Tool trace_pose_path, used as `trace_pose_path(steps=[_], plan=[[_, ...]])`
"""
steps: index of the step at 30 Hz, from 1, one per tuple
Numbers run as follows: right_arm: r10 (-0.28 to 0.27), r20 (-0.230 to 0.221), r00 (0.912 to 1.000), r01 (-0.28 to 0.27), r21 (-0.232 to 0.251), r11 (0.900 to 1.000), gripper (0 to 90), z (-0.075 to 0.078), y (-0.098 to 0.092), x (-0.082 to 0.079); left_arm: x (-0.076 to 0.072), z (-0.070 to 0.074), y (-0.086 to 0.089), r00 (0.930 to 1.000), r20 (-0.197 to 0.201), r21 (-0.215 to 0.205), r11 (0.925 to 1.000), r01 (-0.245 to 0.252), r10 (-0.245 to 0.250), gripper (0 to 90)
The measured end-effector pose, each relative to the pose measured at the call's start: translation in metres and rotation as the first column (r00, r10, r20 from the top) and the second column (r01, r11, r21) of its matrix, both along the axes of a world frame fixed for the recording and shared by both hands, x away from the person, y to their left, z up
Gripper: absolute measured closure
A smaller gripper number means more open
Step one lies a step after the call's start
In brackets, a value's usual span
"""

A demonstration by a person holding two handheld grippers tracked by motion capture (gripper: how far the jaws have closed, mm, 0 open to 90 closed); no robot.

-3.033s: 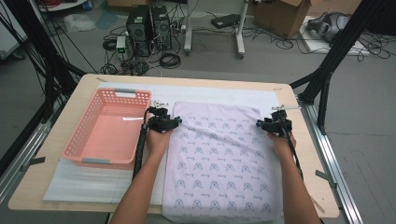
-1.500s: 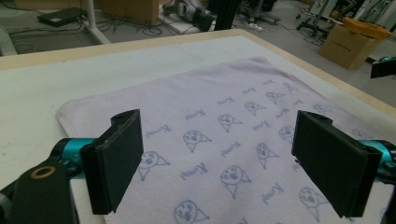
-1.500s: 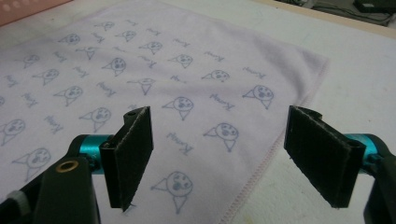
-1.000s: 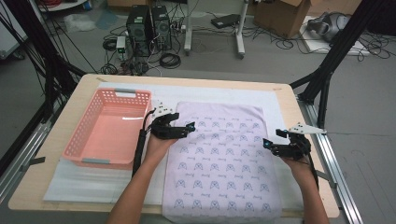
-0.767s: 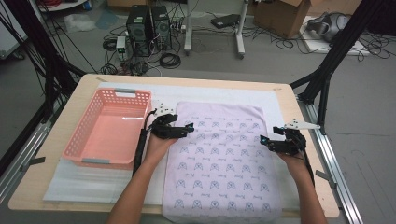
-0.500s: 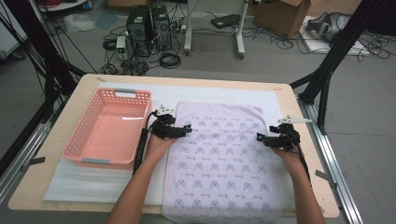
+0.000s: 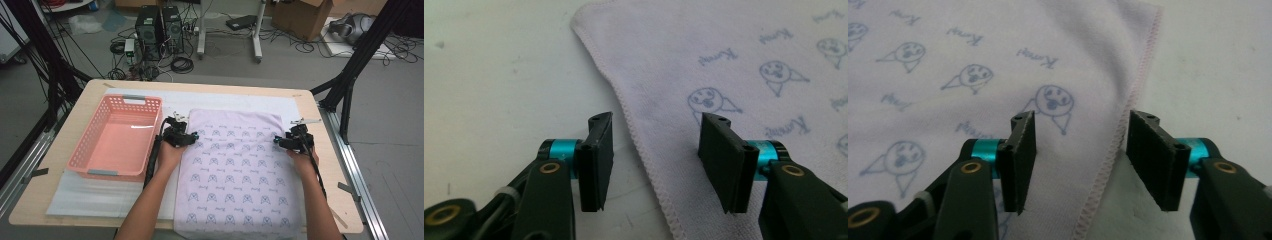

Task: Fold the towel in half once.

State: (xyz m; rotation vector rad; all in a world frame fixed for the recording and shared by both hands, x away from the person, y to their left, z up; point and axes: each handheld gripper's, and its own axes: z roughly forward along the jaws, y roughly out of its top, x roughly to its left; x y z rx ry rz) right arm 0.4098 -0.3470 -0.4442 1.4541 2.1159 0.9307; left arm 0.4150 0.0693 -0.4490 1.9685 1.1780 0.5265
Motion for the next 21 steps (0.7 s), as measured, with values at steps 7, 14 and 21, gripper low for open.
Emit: trace_pose_path(steps=[7, 14, 21], plan=[[0.05, -0.02, 0.9985, -0.051, -0.033, 0.998, 85.7, 0.005, 0.008, 0.002, 0.004, 0.001, 0.004, 0.9989, -0.045, -0.084, 0.9963, -0.017, 0.013, 87.0], [-0.02, 0.095, 0.9953, 0.014, 0.062, 0.998, 86.6, 0.016, -0.003, 0.003, 0.004, 0.014, 0.013, 0.9937, 0.037, -0.194, 0.9764, -0.096, 0.105, 87.5], [0.007, 0.122, 0.9925, -0.021, 0.108, 0.994, 86.5, 0.03, -0.007, -0.007, -0.007, 0.028, 0.014, 0.9964, 0.061, -0.216, 0.9752, -0.045, 0.06, 87.3]])
